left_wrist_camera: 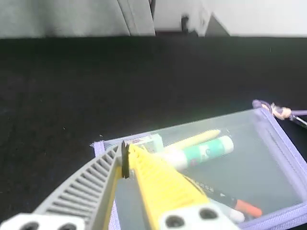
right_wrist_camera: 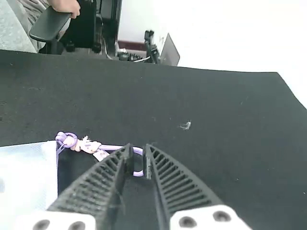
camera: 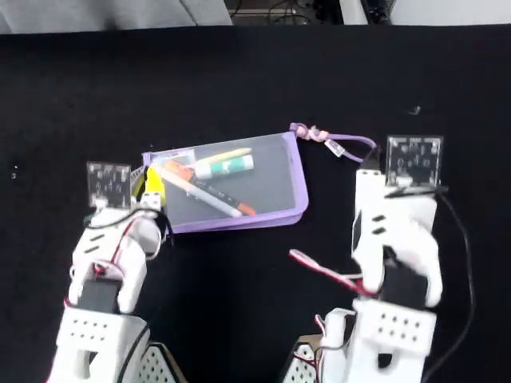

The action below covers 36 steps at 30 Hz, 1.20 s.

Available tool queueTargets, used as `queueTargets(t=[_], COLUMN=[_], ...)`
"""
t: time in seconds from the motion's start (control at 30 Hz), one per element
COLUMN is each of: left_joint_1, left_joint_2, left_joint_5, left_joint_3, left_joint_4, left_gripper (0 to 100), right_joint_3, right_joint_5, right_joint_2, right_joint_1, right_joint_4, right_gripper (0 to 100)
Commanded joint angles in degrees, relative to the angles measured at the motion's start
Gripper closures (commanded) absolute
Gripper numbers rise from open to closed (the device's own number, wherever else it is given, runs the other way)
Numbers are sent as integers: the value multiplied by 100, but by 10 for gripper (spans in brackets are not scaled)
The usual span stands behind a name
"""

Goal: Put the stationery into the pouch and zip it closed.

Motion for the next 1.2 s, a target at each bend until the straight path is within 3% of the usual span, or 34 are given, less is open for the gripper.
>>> queueTargets(t=[0.0, 0.17, 0.47, 0.77, 0.9, 1.17], left_joint_1=[-57, -57, -75, -699, -646, -620], left_joint_2=[-1160, -1670, -1688, -1688, -1679, -1679], left_joint_5=[-53, -35, -44, -18, -53, -62], left_joint_3=[462, 374, 963, 954, 954, 954], left_joint_4=[343, 1530, 1881, 2637, 2945, 3727], left_gripper=[972, 972, 972, 971, 971, 970], right_joint_3=[259, 831, 1771, 3354, 3240, 3327], right_joint_5=[9, 9, 9, 9, 9, 35], right_joint_2=[-796, -1341, -2237, -3407, -3565, -3574], right_joint_1=[369, 897, 1196, 1538, 1547, 1503], right_joint_4=[114, 114, 123, 185, 1196, 2145], right_gripper=[964, 963, 963, 963, 963, 962])
